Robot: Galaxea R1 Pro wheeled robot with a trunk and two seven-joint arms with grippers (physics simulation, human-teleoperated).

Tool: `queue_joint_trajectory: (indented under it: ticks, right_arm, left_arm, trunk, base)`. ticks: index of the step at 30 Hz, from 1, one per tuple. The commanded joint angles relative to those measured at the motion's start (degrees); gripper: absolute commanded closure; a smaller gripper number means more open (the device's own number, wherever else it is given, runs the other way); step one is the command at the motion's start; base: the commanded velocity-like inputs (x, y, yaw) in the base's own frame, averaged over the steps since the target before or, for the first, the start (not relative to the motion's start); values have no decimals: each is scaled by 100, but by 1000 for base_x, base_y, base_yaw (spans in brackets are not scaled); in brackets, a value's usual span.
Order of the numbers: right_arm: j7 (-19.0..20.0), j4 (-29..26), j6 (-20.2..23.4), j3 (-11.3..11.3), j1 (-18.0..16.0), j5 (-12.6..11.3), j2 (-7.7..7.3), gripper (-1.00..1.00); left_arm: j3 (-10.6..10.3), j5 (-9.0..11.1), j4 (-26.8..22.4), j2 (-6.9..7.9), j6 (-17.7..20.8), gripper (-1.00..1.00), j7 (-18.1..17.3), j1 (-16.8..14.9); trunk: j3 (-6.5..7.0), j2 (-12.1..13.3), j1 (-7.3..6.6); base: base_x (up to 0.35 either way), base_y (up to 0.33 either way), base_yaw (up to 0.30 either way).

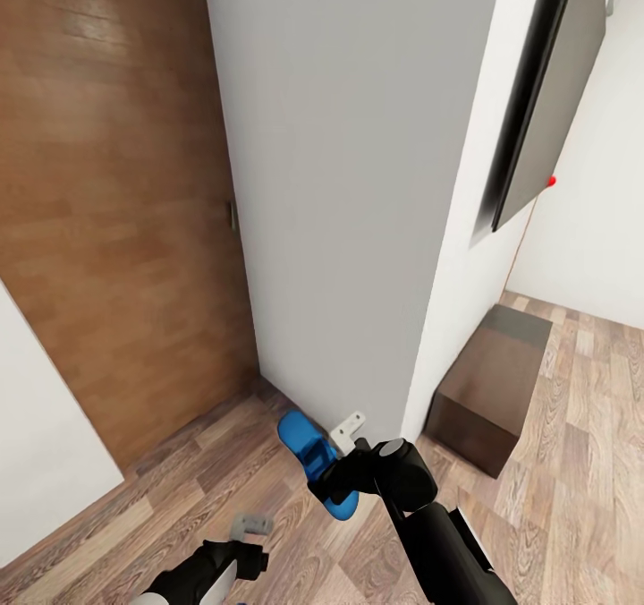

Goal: In the bedroom, move the book from the bed onto either nightstand, and place the two sandals side by side next to the bed.

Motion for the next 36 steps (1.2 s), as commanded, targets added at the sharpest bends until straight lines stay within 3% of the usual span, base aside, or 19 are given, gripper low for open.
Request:
queue_joint_trajectory:
  ticks: [1, 8, 20, 26, 36]
  right_arm:
    - [55, -4, 18, 0, -5, 58, 2, 100]
    - [55, -2, 18, 1, -5, 58, 2, 100]
    - [62, -43, 39, -10, -5, 57, 2, 100]
    - [64, -66, 402, 4, -5, 52, 2, 100]
    - [64, -72, 420, 18, -5, 50, 2, 100]
  left_arm:
    - [-46, 61, -13, 4, 27, -100, 42, -3]
    - [-46, 61, -17, 4, 25, -100, 42, -3]
    - [-46, 61, -14, 4, 24, -100, 42, -3]
    - [-46, 61, -11, 4, 24, -100, 42, -3]
    - [-46, 61, -10, 4, 24, -100, 42, -3]
  trunk:
    - [-19, -8, 1]
    - [-84, -8, 1]
    - [-412, -489, 265]
    - [-576, -730, 397]
    - [-849, -1131, 616]
  base:
    - [0, 0, 0]
    - [0, 0, 0]
    - [0, 0, 0]
    - [0, 0, 0]
    - [0, 0, 0]
